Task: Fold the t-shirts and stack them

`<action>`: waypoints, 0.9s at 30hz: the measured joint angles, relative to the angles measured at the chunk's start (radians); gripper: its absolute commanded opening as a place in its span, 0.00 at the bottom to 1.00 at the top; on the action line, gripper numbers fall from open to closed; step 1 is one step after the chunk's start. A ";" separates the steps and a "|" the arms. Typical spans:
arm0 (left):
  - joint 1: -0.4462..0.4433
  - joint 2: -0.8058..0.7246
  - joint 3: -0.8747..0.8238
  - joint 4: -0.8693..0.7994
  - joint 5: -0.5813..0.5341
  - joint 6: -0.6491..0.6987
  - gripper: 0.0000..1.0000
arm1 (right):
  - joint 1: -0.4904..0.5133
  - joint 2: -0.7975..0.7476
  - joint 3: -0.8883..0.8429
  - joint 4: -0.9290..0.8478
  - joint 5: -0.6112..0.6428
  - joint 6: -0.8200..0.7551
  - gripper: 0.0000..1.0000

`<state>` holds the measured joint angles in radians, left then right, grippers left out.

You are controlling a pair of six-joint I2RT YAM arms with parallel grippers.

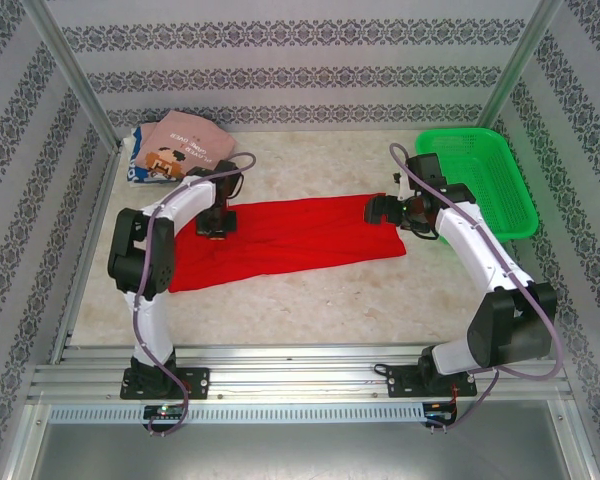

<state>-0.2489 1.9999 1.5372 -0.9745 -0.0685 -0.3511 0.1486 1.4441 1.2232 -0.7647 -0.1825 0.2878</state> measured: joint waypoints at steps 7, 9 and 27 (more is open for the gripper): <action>0.000 -0.050 -0.018 -0.024 0.042 -0.001 0.55 | 0.000 0.000 0.000 -0.001 0.000 -0.001 0.97; 0.000 -0.130 -0.094 -0.026 0.075 -0.050 0.63 | 0.000 0.000 0.000 0.000 -0.001 -0.003 0.98; 0.034 -0.476 -0.563 0.360 0.262 -0.690 0.63 | 0.000 0.000 -0.006 0.037 -0.075 -0.030 0.98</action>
<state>-0.2153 1.5234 0.9737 -0.6147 0.1940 -1.0416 0.1486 1.4441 1.2171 -0.7273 -0.2573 0.2577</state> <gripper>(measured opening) 0.644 0.979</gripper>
